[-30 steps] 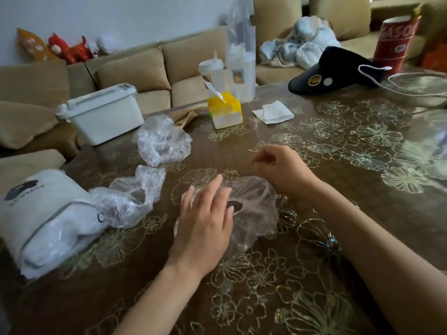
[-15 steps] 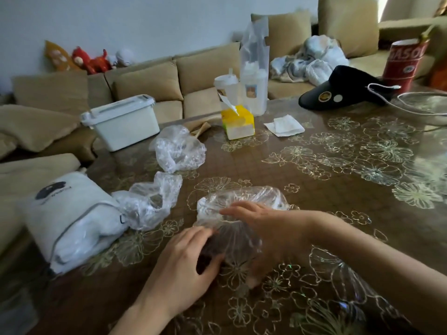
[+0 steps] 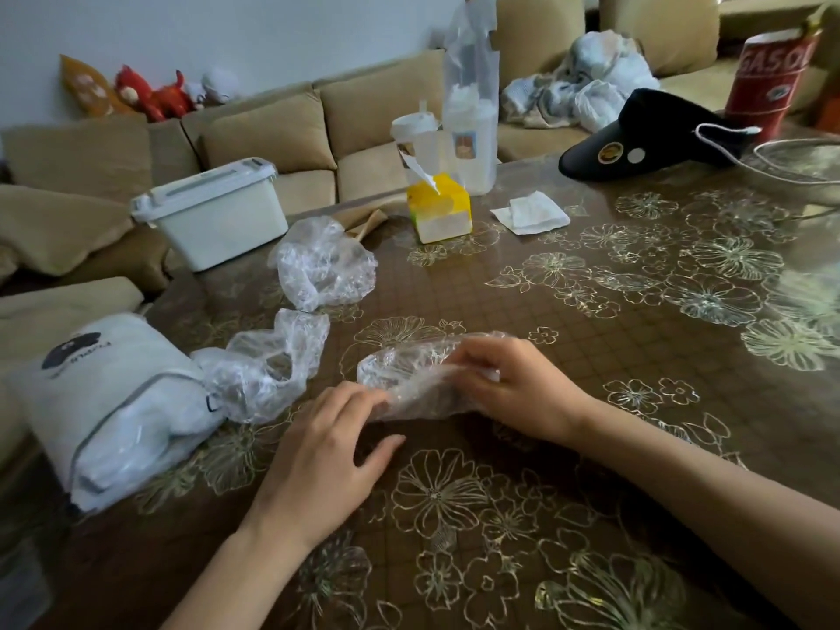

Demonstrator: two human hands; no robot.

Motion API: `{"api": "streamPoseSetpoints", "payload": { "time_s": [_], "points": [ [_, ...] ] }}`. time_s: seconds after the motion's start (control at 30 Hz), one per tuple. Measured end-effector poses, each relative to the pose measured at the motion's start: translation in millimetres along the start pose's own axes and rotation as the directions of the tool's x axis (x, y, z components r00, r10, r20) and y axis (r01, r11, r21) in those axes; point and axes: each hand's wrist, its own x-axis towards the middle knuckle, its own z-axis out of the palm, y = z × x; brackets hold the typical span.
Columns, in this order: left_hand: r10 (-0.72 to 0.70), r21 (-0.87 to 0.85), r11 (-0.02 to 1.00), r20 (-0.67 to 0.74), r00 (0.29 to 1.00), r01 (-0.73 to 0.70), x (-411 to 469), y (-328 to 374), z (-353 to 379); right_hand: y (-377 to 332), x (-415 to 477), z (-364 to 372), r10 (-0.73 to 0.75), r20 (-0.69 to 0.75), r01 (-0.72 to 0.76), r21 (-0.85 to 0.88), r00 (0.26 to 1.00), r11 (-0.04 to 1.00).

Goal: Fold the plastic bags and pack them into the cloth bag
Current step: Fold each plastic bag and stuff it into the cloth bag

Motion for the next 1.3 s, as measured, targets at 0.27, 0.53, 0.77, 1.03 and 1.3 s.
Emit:
{"api": "streamPoseSetpoints", "payload": {
  "time_s": [0.27,0.53,0.77,1.03,1.3],
  "points": [
    [-0.256,-0.271,0.93,0.0,0.967,0.246,-1,1,-13,-9,-15,-13,0.033,0.289,0.032,-0.217,0.957,0.976],
    [-0.222,-0.191,0.952,0.108,0.969,0.239,-13,5,-26,-8,-10,-29,0.06,0.217,-0.039,-0.102,0.974,0.994],
    [-0.514,-0.642,0.599,0.15,0.845,0.478,-12,7,-22,4,-6,-41,0.183,0.338,-0.208,0.037,0.923,0.978],
    [-0.679,-0.651,0.535,0.048,0.733,0.538,0,21,-5,3,-5,-30,0.225,0.191,-0.257,0.159,0.955,0.953],
    [-0.588,0.027,0.805,-0.088,0.804,0.592,3,38,7,8,3,-2,0.259,-0.206,-0.305,-0.237,0.944,0.922]
  ]
}}
